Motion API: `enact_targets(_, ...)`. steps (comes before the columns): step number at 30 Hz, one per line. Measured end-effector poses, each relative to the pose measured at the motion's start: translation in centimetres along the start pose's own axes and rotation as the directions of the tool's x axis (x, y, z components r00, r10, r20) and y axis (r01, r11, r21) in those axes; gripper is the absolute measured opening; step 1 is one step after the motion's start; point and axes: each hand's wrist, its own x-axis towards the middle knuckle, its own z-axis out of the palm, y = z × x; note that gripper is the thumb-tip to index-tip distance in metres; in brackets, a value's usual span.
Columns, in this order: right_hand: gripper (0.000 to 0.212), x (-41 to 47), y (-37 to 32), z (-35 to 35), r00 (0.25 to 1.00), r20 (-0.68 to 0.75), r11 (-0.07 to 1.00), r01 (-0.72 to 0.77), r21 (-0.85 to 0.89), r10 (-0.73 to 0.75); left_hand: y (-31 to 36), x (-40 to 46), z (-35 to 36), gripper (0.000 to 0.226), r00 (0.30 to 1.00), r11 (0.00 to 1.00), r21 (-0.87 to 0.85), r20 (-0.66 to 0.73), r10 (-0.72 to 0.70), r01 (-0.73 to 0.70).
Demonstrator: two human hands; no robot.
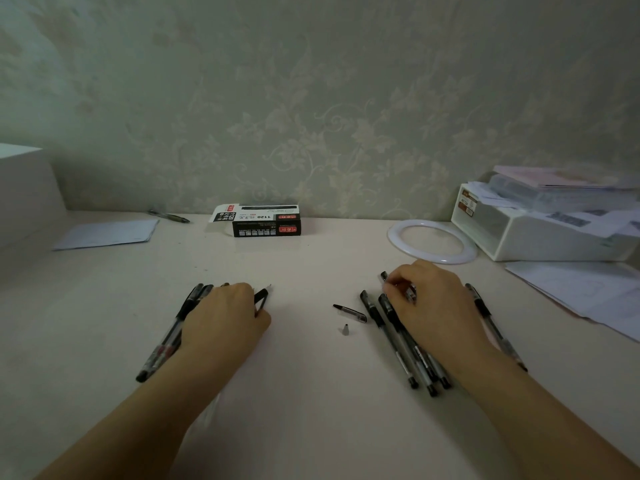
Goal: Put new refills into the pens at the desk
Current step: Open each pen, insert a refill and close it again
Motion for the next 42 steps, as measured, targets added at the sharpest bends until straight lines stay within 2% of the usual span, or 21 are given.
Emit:
enact_targets(6, 0.006, -0.1, -0.7, 0.0, 0.998, -0.047, 0.997, 0.044, 0.068, -0.041, 0.4, -0.2, 0.0, 0.034, 1.0, 1.0, 0.012, 0.011, 0.003, -0.003)
enact_targets(8, 0.009, -0.2, -1.2, 0.1, 0.998, -0.056, 0.986, 0.046, 0.16, -0.037, 0.6, -0.3, -0.2, 0.031, 1.0, 0.999, -0.028, -0.009, 0.016, -0.016)
enact_targets(10, 0.01, -0.4, -1.9, 0.2, 0.999, -0.032, 0.956, 0.016, 0.293, -0.007, 0.9, -0.2, -0.5, 0.025, 0.998, 0.988, -0.149, -0.035, 0.045, -0.049)
enact_targets(12, 0.006, -0.7, -2.8, 0.5, 0.995, 0.065, 0.888, -0.096, 0.45, 0.075, 1.5, -0.3, -0.8, 0.023, 0.995, 0.927, -0.362, -0.059, 0.081, -0.097)
enact_targets(14, 0.006, -1.0, -3.7, 0.9, 0.962, 0.236, 0.749, -0.259, 0.61, 0.14, 2.3, -0.7, -0.9, 0.023, 0.988, 0.84, -0.521, -0.083, 0.131, -0.155)
enact_targets(16, 0.013, -1.3, -4.4, 1.3, 0.913, 0.385, 0.609, -0.383, 0.695, 0.136, 3.1, -1.2, -0.7, 0.022, 0.973, 0.791, -0.569, -0.082, 0.216, -0.224)
enact_targets(17, 0.015, -1.4, -4.6, 1.5, 0.896, 0.427, 0.573, -0.416, 0.706, 0.125, 3.3, -1.5, -0.5, 0.02, 0.963, 0.773, -0.582, -0.073, 0.259, -0.252)
enact_targets(22, 0.01, -1.5, -4.1, 1.7, 0.862, 0.487, 0.498, -0.485, 0.719, 0.138, 3.6, -1.8, 0.4, 0.015, 0.93, 0.709, -0.631, -0.056, 0.363, -0.315)
enact_targets(25, 0.009, -1.3, -4.0, 1.7, 0.871, 0.463, 0.516, -0.477, 0.711, 0.166, 3.4, -1.7, 0.6, 0.021, 0.919, 0.69, -0.642, -0.057, 0.391, -0.334)
enact_targets(28, 0.011, -0.6, -3.6, 1.5, 0.893, 0.328, 0.487, -0.443, 0.752, 0.307, 2.9, -1.4, 0.8, 0.021, 0.921, 0.686, -0.656, -0.033, 0.388, -0.313)
enact_targets(31, 0.012, 0.1, -2.9, 0.8, 0.878, 0.264, 0.328, -0.406, 0.853, 0.398, 2.5, -1.0, 0.9, 0.017, 0.929, 0.683, -0.679, 0.003, 0.37, -0.27)
enact_targets(33, 0.012, 0.2, -2.6, 0.5, 0.875, 0.28, 0.182, -0.373, 0.91, 0.395, 2.6, -1.1, 0.9, 0.018, 0.926, 0.684, -0.68, 0.019, 0.377, -0.264)
enact_targets(35, 0.014, 0.3, -2.7, 0.5, 0.874, 0.303, 0.084, -0.359, 0.929, 0.381, 2.7, -1.2, 0.8, 0.018, 0.917, 0.674, -0.686, 0.026, 0.399, -0.274)
enact_targets(42, 0.013, 0.2, -3.0, 0.7, 0.872, 0.333, 0.064, -0.379, 0.923, 0.36, 2.9, -1.3, 0.7, 0.017, 0.902, 0.653, -0.694, 0.013, 0.431, -0.302)
